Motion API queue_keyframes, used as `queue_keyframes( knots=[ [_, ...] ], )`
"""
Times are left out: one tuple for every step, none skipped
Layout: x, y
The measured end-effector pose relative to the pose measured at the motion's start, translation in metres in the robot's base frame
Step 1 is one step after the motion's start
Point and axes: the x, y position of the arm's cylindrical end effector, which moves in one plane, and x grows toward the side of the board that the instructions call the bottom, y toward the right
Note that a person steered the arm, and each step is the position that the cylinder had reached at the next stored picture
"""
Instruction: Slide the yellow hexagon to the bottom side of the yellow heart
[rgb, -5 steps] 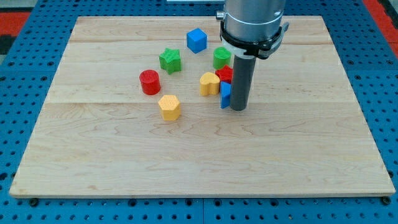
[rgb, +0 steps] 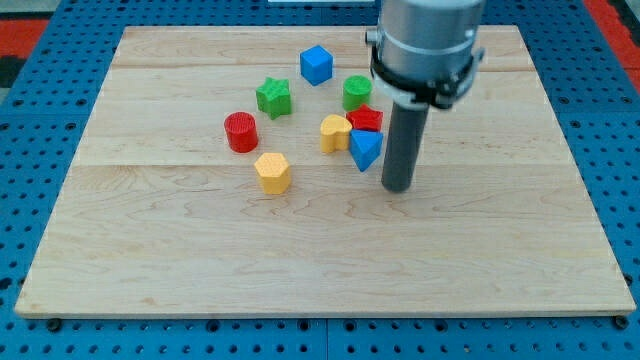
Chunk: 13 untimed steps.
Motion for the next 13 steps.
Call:
queue_keyframes(
  knots=[
    [0.023,-0.05],
    [0.021,-0.128],
    [0.002,-0.172],
    [-0.03,-0.177],
    [-0.033,-0.173],
    [-0.023,-0.148],
    [-0.023,-0.114],
    [-0.015,-0.129],
    [-0.004,-0.121],
    [-0.005,-0.079],
    [-0.009,-0.072],
    [-0.022,-0.077],
    [-0.028,-0.077]
  ],
)
